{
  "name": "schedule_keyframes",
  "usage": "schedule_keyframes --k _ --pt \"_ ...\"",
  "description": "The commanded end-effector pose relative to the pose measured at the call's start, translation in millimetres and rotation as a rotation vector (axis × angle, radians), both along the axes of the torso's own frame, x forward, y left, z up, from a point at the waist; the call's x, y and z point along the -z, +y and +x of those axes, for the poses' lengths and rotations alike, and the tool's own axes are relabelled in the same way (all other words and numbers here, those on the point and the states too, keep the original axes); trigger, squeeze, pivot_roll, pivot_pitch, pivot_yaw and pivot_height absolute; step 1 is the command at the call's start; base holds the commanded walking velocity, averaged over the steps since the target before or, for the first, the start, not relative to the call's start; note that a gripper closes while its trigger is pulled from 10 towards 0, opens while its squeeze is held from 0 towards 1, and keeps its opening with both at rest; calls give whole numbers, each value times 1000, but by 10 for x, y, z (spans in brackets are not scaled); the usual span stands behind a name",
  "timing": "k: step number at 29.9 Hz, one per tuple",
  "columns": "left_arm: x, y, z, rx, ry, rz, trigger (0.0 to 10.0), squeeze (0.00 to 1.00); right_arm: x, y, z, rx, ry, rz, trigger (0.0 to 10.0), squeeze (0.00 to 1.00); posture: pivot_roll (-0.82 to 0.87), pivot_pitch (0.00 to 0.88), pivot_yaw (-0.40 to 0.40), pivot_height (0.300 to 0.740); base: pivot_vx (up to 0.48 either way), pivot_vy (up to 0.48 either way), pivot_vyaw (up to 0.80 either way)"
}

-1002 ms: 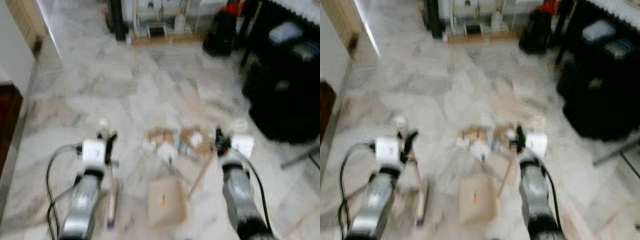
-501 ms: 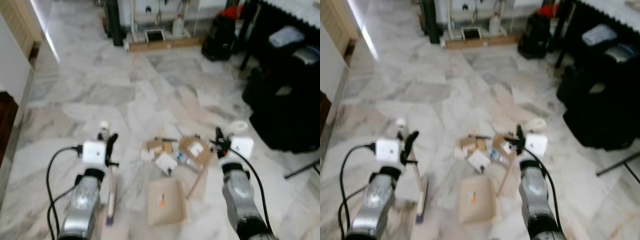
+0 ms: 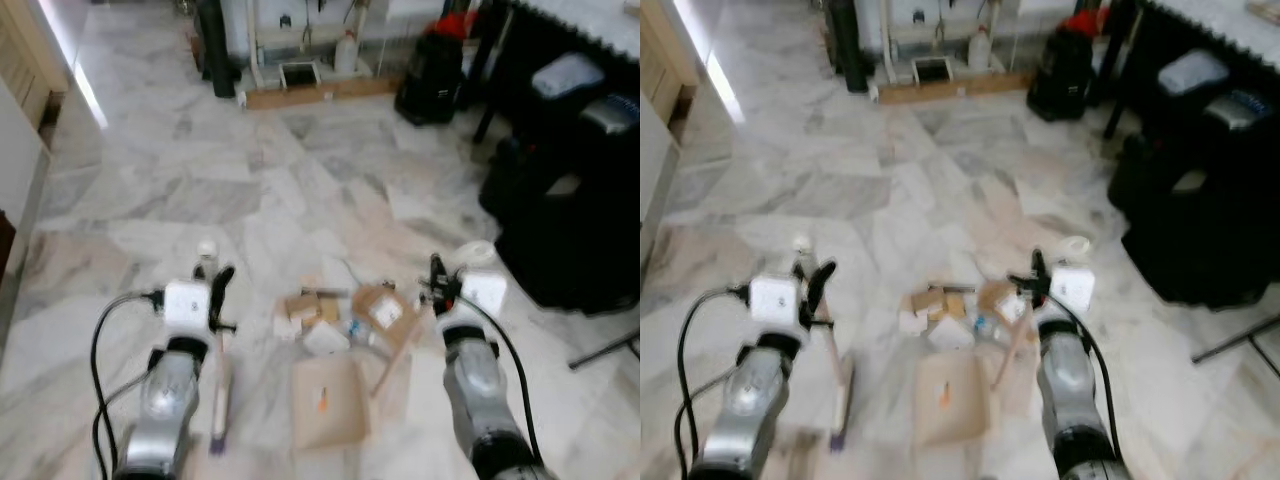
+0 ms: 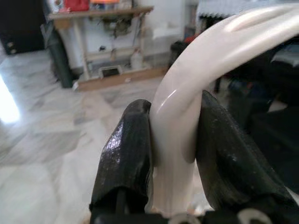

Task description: Sweep floor

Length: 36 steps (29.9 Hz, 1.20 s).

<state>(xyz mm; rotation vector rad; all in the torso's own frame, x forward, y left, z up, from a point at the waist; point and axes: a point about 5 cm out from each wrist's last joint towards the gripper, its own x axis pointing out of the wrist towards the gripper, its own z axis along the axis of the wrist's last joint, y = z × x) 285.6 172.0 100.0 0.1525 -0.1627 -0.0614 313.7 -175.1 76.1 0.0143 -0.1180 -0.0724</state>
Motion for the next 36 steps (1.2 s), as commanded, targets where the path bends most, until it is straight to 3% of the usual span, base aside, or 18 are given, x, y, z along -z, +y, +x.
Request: schedule_keyframes --k 1,9,17,24,36 --pt "-75 6 13 0 -37 4 10000 0 -89 -14 34 5 -37 -12 10000 0 20 87 -41 740 307 0 -781" --pt "-82 15 15 -6 -39 5 10000 0 -95 3 33 -2 -44 -12 10000 0 21 93 -42 740 308 0 -677" --pt "-101 33 14 -13 -49 4 10000 0 -91 19 34 -5 -39 -7 10000 0 21 94 -42 740 303 0 0" --pt "-160 58 16 -28 -84 4 10000 0 -103 11 30 -3 -50 -8 10000 0 19 97 -41 740 0 0 -629" --pt "-224 25 14 -10 -116 12 10000 0 -84 17 5 3 -46 -14 10000 0 15 102 -38 740 0 0 0"
